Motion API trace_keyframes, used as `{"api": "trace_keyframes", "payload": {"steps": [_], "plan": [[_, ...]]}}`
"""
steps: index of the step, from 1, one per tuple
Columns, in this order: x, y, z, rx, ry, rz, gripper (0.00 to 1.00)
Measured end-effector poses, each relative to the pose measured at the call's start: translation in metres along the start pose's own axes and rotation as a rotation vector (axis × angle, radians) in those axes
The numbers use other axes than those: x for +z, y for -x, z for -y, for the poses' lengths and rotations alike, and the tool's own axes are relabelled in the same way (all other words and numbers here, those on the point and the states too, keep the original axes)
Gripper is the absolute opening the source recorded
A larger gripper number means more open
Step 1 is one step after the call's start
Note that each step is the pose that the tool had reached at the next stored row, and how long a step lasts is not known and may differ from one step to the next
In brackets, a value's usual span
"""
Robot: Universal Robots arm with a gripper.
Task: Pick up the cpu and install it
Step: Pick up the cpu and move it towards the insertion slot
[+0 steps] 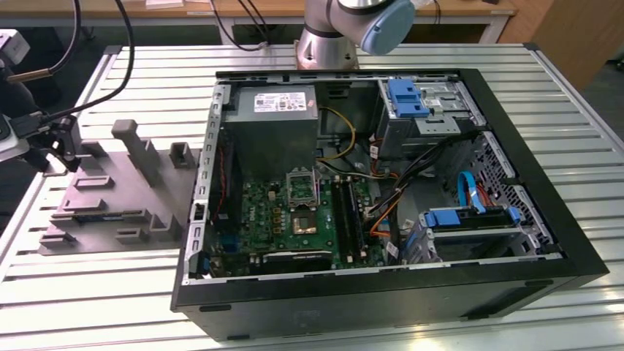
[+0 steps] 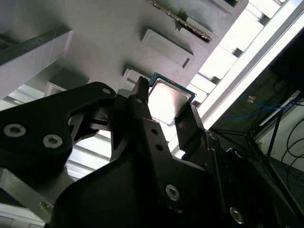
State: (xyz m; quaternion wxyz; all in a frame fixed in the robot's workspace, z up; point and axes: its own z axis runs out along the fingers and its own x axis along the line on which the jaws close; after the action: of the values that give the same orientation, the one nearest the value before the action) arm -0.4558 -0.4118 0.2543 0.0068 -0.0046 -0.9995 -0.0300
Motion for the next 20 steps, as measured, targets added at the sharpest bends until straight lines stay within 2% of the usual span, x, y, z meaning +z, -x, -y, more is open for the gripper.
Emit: {"api": "trace_keyframes", "payload": {"steps": [20], "plan": [[-0.0071, -0.0001, -0.0004, 0.0, 0.0, 0.0, 0.47]]}}
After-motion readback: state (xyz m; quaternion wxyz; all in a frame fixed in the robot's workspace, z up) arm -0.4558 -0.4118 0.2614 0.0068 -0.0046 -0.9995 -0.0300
